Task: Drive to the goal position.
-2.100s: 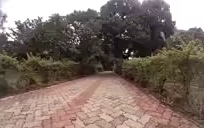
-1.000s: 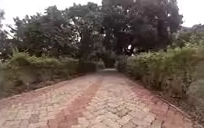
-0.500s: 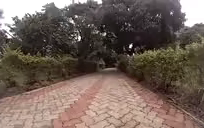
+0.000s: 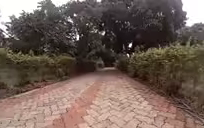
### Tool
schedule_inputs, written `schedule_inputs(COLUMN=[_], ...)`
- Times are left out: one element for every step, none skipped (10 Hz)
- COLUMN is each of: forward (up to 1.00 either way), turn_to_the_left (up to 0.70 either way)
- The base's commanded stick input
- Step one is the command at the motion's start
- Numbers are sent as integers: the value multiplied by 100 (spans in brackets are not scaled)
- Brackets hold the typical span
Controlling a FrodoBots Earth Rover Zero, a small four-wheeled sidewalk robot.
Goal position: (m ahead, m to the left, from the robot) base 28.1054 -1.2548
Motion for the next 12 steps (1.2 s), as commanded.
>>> schedule_inputs(forward=[70,70,70,70,70,70,70,70,70,70,70,70], turn_to_the_left=[0,0,-35,-35,-27,-9,0,0,-12,-31,-33,-30])
